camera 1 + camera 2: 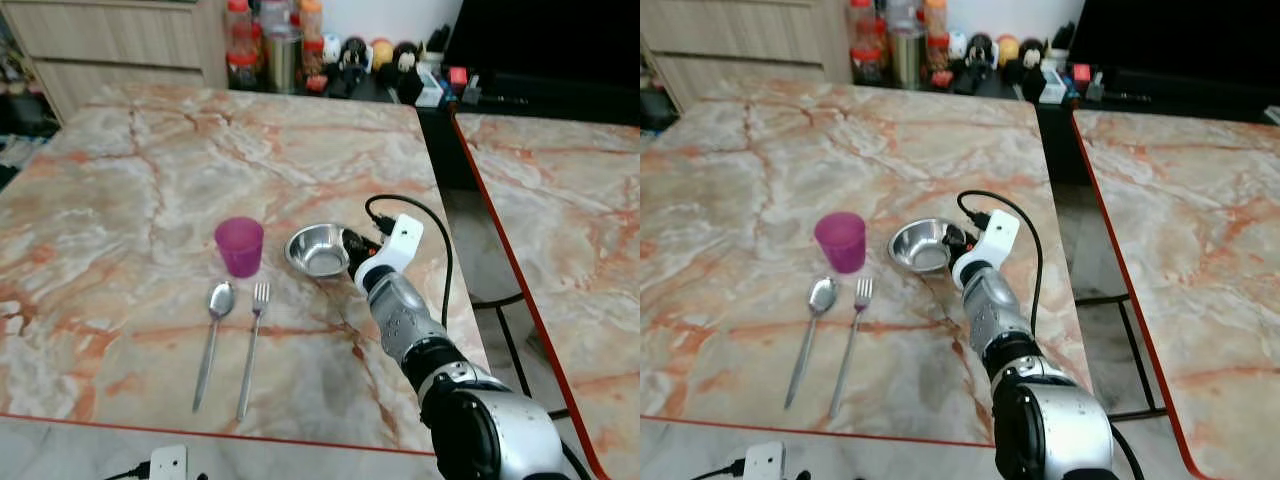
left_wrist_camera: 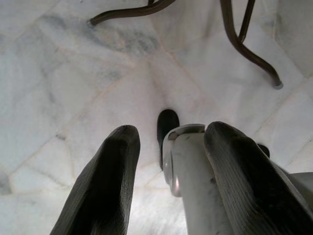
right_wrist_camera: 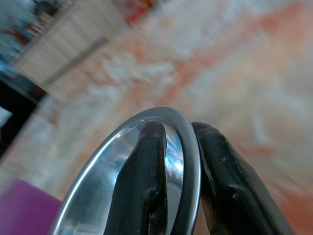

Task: Setting the table

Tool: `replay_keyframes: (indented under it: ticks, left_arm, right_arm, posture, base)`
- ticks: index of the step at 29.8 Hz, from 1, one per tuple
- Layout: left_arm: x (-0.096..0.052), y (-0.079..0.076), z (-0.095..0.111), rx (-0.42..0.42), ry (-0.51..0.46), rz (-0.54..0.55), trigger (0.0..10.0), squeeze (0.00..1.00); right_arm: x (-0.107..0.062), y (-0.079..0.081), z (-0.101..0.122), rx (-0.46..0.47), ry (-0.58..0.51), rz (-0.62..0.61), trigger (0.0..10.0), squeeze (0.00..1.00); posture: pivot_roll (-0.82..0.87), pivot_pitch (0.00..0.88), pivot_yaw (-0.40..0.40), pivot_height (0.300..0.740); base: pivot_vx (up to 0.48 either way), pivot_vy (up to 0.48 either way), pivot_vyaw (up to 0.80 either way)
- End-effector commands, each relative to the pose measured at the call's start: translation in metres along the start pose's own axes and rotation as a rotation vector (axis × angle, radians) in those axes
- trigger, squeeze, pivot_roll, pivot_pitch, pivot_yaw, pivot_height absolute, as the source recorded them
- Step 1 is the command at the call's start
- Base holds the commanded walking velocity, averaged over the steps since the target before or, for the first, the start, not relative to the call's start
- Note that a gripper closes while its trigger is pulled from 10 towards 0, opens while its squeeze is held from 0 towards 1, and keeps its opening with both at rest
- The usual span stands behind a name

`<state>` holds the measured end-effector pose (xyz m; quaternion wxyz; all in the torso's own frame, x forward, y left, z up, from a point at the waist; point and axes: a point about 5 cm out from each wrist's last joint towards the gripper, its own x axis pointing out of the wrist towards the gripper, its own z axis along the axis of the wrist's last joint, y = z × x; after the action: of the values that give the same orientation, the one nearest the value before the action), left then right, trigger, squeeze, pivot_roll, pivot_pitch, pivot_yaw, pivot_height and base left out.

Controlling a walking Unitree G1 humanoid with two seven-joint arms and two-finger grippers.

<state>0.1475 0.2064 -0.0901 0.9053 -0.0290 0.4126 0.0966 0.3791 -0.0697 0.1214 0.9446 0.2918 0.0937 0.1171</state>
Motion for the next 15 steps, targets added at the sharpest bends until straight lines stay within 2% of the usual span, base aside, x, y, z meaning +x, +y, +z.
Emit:
replay_keyframes:
  ticks: [1, 3, 5, 6, 15]
  left_arm:
    - [-0.005, 0.003, -0.019, 0.015, 0.088, 0.000, 10.0, 0.00]
    - [-0.005, 0.003, -0.019, 0.015, 0.089, 0.000, 10.0, 0.00]
    - [0.000, 0.005, -0.006, 0.025, 0.067, 0.006, 10.0, 0.00]
    - [0.001, 0.006, -0.003, 0.028, 0.064, 0.011, 10.0, 0.00]
    - [0.003, 0.007, 0.002, 0.037, 0.046, 0.011, 10.0, 0.00]
  right_arm:
    - [0.004, 0.012, 0.013, 0.003, -0.060, 0.045, 10.0, 0.00]
    - [0.004, 0.012, 0.013, 0.004, -0.061, 0.047, 10.0, 0.00]
    - [0.001, 0.012, 0.026, 0.013, -0.151, 0.087, 10.0, 0.00]
    - [0.000, 0.011, 0.027, 0.018, -0.164, 0.087, 10.0, 0.00]
    - [-0.011, -0.002, 0.024, 0.003, -0.210, 0.044, 10.0, 0.00]
  posture:
    - [0.17, 0.000, -0.050, 0.740]
    - [0.17, 0.000, -0.050, 0.740]
    - [0.16, 0.000, -0.027, 0.740]
    - [0.15, 0.000, -0.022, 0.740]
    - [0.10, 0.000, 0.016, 0.740]
  base:
    - [0.000, 0.000, 0.00]
    - [0.000, 0.000, 0.00]
    - [0.000, 0.000, 0.00]
    - [0.000, 0.000, 0.00]
    - [0.000, 0.000, 0.00]
